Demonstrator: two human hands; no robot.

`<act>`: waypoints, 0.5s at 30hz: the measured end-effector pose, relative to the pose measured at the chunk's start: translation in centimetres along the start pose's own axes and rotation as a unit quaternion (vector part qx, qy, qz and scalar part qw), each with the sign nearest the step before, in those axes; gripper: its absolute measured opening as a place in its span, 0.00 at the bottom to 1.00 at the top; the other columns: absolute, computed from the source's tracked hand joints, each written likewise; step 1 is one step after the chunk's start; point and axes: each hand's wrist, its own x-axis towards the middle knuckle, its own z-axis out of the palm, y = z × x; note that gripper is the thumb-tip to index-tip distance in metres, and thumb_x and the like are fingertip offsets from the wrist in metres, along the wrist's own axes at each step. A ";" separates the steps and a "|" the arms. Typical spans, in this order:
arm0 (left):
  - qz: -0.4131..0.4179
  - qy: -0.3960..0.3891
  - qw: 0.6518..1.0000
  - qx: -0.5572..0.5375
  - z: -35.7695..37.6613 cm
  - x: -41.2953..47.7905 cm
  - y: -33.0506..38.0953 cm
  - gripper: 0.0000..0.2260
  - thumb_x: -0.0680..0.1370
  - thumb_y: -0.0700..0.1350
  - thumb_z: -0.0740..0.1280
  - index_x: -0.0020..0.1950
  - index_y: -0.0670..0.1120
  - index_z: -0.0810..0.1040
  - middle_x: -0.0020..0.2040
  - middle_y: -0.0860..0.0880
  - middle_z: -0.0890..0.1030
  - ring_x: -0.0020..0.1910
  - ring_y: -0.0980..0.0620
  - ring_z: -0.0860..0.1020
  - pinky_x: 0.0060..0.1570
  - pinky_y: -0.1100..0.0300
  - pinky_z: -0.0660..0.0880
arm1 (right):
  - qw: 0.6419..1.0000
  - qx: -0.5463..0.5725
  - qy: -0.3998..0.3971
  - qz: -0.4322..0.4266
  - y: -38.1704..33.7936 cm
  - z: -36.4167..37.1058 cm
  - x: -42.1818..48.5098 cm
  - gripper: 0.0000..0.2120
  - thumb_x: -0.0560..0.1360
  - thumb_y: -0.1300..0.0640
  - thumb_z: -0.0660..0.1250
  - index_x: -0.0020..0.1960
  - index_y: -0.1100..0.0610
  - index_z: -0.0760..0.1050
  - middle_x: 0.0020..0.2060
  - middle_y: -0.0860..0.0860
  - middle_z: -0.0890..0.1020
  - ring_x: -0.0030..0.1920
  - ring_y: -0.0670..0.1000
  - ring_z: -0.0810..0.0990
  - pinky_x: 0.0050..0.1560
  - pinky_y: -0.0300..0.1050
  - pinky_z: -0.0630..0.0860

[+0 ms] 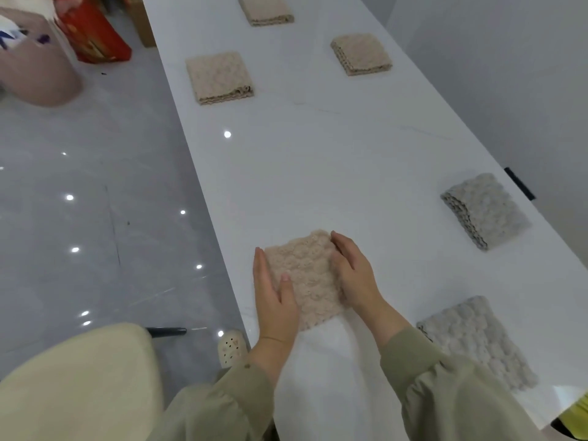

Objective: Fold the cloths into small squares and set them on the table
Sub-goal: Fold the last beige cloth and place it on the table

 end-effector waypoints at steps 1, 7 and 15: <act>-0.001 -0.008 1.000 0.006 0.1 0.1 0.0 0.28 0.78 0.50 0.53 0.77 0.46 0.51 0.76 0.55 0.54 0.74 0.62 0.52 0.69 0.74 0.50 | 1.000 -0.001 -0.008 0.000 0.0 0.1 0.0 0.18 0.80 0.57 0.59 0.69 0.52 0.68 0.63 0.42 0.74 0.62 0.39 0.72 0.61 0.33 0.69; 0.005 -0.051 0.997 0.051 -1.0 0.4 0.6 0.27 0.78 0.51 0.53 0.76 0.49 0.50 0.77 0.54 0.53 0.75 0.62 0.52 0.69 0.75 0.49 | 0.999 -0.006 0.039 0.003 -0.5 0.3 -0.7 0.19 0.80 0.58 0.58 0.71 0.51 0.66 0.64 0.39 0.71 0.63 0.37 0.69 0.63 0.32 0.64; 0.066 -0.273 0.951 0.128 -3.2 9.1 4.2 0.18 0.83 0.42 0.55 0.72 0.53 0.65 0.74 0.58 0.61 0.74 0.61 0.56 0.70 0.67 0.53 | 0.935 0.121 0.321 0.092 2.0 2.7 -7.0 0.27 0.75 0.52 0.56 0.73 0.56 0.62 0.67 0.45 0.69 0.68 0.43 0.67 0.69 0.39 0.60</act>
